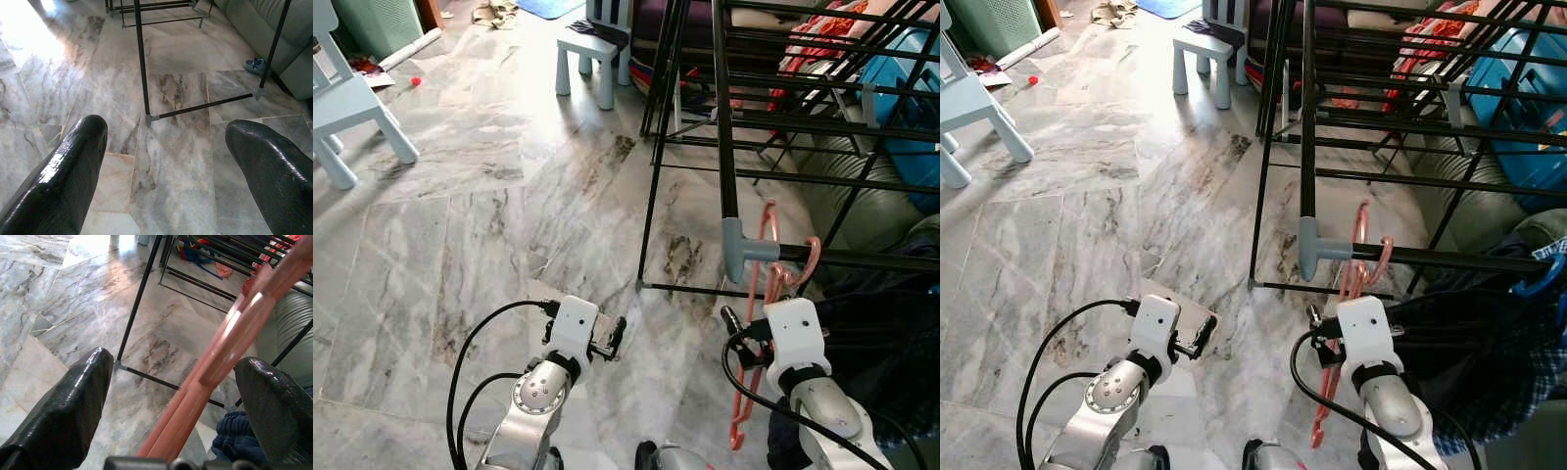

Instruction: Hang hanger

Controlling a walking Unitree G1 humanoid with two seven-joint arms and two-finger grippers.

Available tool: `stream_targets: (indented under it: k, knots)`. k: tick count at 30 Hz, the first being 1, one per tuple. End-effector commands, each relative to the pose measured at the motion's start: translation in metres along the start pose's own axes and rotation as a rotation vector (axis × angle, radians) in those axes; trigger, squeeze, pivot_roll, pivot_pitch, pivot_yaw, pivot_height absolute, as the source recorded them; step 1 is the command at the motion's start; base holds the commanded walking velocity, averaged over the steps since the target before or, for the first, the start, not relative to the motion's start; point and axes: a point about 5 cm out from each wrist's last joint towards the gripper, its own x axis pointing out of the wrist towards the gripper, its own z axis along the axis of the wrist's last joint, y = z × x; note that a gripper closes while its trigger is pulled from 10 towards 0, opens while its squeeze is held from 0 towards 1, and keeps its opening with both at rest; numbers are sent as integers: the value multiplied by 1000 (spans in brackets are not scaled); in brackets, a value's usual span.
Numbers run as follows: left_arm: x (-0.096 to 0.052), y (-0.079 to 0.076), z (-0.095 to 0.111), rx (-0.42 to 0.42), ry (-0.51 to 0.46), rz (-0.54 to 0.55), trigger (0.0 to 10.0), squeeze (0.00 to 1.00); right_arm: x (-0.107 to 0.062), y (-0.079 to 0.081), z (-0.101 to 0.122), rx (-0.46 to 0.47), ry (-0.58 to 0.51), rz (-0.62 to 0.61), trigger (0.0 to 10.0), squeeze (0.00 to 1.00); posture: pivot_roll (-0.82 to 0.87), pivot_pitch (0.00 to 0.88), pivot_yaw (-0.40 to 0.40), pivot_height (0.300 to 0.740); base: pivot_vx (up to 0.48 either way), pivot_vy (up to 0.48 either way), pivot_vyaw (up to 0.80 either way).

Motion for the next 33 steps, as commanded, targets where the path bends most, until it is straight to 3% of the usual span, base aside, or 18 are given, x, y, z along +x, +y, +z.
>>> stream_targets:
  k: [1, 13, 14, 15, 16, 17, 18, 33]
  knots:
    - [-1, -2, 0, 15, -1, -7, 10000, 0, -2, -5, -2, 3, 3, -28, 10000, 1000, -8, 189, -63, 740, 0, 0, 0]
    - [2, 0, 5, 21, -20, 10, 10000, 0, -3, -6, 6, 22, -61, -43, 10000, 965, -19, 184, -55, 740, 0, 0, 0]
    - [3, -1, 5, 23, -19, 9, 10000, 0, -3, -7, 6, 24, -63, -44, 10000, 620, -20, 182, -55, 740, 0, 0, 0]
    - [3, -1, 5, 25, -18, 8, 10000, 0, -2, -7, 6, 25, -64, -45, 10000, 620, -20, 182, -55, 740, 0, 0, 0]
    - [3, -2, 5, 26, -18, 8, 10000, 0, -2, -7, 7, 24, -66, -45, 10000, 522, -20, 182, -55, 740, -274, 0, 0]
    - [4, -2, 5, 26, -17, 8, 10000, 0, -2, -7, 7, 23, -68, -45, 10000, 522, -20, 182, -55, 740, -274, 0, 0]
    - [4, -3, 5, 27, -17, 6, 10000, 0, -2, -7, 7, 19, -71, -45, 10000, 0, -23, 180, -56, 740, -398, 0, 0]
    - [5, -4, 4, 25, -11, 11, 10000, 0, -2, -7, 7, 12, -72, -39, 10000, 0, -25, 186, -62, 740, -405, 0, 0]
